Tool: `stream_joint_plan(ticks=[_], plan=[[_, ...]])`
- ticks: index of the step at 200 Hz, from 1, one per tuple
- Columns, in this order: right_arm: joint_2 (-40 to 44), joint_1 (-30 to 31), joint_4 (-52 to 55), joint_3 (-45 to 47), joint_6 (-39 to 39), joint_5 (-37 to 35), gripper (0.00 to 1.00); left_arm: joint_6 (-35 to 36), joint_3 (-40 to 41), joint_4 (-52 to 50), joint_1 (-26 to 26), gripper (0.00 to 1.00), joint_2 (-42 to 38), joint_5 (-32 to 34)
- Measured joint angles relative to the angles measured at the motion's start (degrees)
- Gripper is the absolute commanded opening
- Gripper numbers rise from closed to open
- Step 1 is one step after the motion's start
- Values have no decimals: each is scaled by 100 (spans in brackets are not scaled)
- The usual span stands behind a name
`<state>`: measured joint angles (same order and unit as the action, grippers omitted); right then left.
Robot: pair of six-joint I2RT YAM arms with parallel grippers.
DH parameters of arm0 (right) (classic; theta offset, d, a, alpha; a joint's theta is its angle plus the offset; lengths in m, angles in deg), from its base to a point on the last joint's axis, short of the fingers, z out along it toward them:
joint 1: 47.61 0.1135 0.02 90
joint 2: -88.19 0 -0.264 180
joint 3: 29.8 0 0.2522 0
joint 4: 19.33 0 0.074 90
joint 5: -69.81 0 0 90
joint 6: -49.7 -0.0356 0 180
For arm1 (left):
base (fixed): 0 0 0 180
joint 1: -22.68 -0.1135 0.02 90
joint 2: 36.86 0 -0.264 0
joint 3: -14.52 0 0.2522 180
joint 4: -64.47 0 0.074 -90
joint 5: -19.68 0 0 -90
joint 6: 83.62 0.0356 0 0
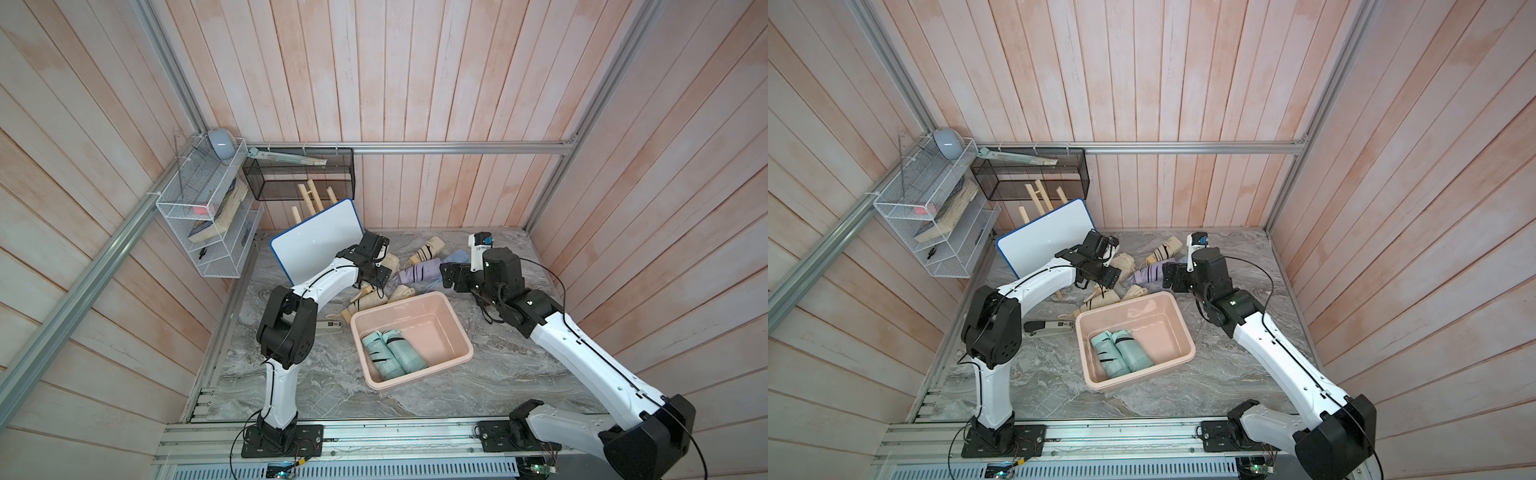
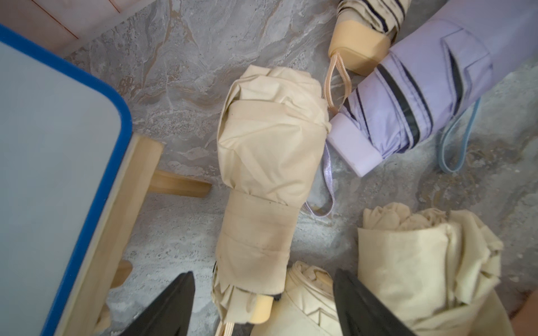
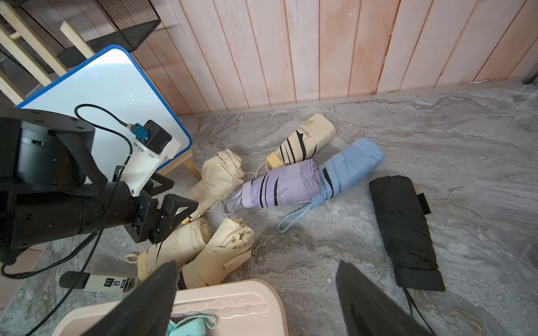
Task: Put the umbrella into the storage box
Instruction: Pick up the umbrella from the center of the board.
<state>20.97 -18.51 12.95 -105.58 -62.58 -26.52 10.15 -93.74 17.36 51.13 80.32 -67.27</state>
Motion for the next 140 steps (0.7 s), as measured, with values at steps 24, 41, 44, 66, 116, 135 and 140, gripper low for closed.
stream_joint_plan(ticks=[24,41,44,66,116,135,140], plan=[[0,-17,155,-92,9,-79,91,20,-107,68,-2,81,229,33],[0,-22,243,-170,7,-175,91,33,-162,81,0,81,376,50],[0,-24,256,-181,7,-190,91,33,-170,81,-2,81,407,52],[0,-28,304,-223,4,-299,91,39,-192,79,-2,81,540,68],[26,-33,516,-223,-15,-358,91,179,-304,79,11,78,811,295],[101,-33,568,-223,-20,-380,91,264,-339,79,11,77,890,389],[127,-33,568,-223,-24,-389,91,289,-354,76,11,76,911,411]])
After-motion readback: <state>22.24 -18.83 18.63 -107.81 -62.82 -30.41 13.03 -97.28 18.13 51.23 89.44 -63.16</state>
